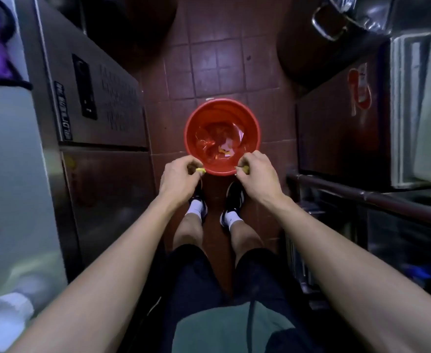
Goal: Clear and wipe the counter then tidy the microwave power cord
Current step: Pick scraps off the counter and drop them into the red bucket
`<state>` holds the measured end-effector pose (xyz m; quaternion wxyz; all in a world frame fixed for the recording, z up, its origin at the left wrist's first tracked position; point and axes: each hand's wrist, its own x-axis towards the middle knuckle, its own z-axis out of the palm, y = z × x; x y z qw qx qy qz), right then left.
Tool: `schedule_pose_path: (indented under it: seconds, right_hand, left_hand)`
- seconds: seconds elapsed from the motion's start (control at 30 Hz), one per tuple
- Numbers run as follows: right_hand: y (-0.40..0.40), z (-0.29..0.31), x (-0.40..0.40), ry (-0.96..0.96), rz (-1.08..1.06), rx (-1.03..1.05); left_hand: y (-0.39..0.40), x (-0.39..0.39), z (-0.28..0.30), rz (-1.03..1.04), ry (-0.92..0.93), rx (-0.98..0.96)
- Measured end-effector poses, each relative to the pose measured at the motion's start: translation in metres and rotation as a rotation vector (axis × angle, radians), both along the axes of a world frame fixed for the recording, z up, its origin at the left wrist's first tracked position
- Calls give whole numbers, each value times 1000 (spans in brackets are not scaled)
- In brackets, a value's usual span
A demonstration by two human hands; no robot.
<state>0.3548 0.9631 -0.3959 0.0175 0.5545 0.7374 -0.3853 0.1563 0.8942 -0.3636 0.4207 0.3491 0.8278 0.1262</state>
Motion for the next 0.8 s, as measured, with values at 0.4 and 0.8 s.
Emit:
schedule_pose_path:
  seconds: [0.4,0.8]
  right_hand:
    - [15,-151,-35,-42,-145,-45]
    - [37,-305,-55,-122,-61,-50]
  left_hand:
    - [69,-26,-187,81,-147,-64]
    - [85,-37,-347,73,-204,-160]
